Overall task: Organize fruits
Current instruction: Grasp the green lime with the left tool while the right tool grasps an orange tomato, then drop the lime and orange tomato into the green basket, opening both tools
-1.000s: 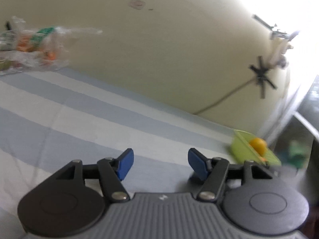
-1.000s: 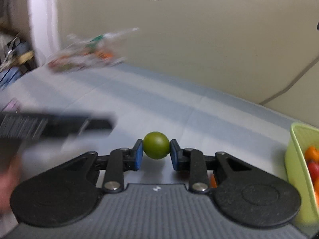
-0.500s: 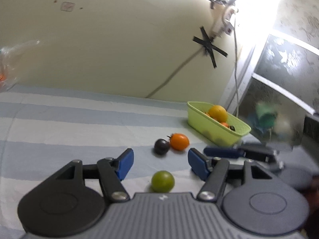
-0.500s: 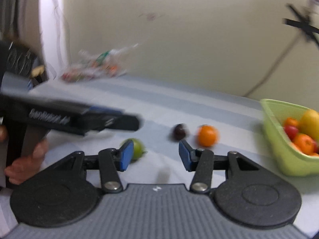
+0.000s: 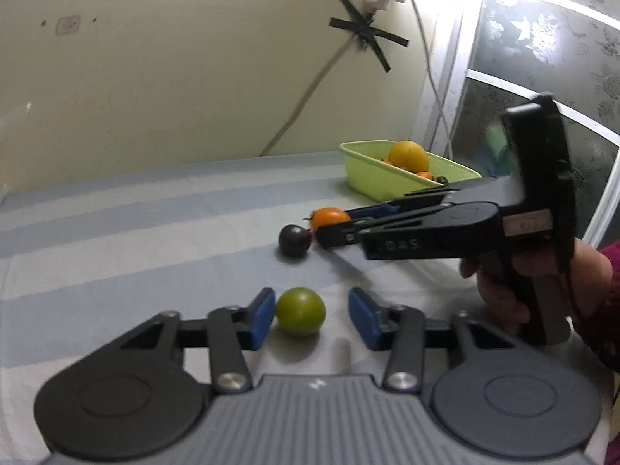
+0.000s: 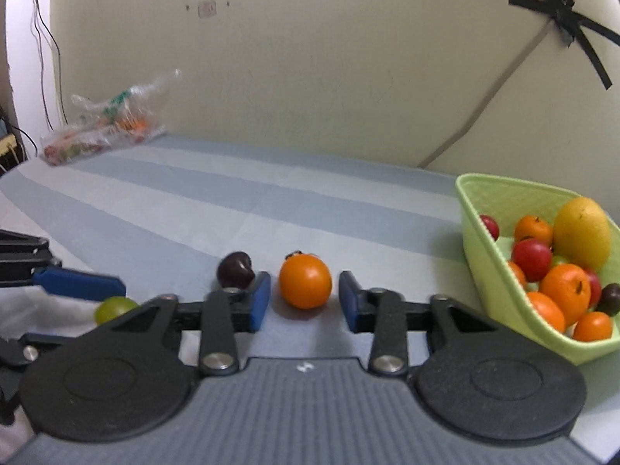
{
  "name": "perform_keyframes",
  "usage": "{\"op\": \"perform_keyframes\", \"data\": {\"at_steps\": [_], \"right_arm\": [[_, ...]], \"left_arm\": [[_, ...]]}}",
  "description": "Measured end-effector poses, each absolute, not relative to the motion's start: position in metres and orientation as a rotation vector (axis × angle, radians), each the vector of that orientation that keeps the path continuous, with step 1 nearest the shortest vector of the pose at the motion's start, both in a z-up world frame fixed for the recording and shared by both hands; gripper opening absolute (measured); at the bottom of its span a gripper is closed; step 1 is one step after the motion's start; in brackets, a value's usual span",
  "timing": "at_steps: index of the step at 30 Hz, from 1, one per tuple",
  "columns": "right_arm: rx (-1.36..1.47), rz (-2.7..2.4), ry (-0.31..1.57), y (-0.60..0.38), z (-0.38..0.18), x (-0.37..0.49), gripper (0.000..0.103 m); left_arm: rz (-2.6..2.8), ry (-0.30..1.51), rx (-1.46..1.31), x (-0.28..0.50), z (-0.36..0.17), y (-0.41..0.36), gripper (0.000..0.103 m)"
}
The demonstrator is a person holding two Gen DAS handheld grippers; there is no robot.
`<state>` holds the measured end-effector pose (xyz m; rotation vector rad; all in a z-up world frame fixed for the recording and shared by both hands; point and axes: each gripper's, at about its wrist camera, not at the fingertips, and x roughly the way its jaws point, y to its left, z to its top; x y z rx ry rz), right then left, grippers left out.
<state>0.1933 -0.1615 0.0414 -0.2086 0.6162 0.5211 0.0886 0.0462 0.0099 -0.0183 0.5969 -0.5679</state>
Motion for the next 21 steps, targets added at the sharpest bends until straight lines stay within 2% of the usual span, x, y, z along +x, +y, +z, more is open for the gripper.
{"op": "perform_keyframes", "data": {"at_steps": [2,13,21], "right_arm": [[-0.192,0.520,0.618,-0.164,0.044,0.192,0.031],[-0.131,0.596,0.605,-0.208,0.050,0.107,0.032],[-0.052,0.539,0.515,-0.235,0.062,0.104,0.032]], "left_arm": [[-0.567,0.583,-0.028,0.088,0.010,0.049,0.028],[-0.612,0.528,0.033,0.075,0.013,0.039,0.028],[-0.676,0.558,-0.068,0.091,0.033,0.012,0.028]]}}
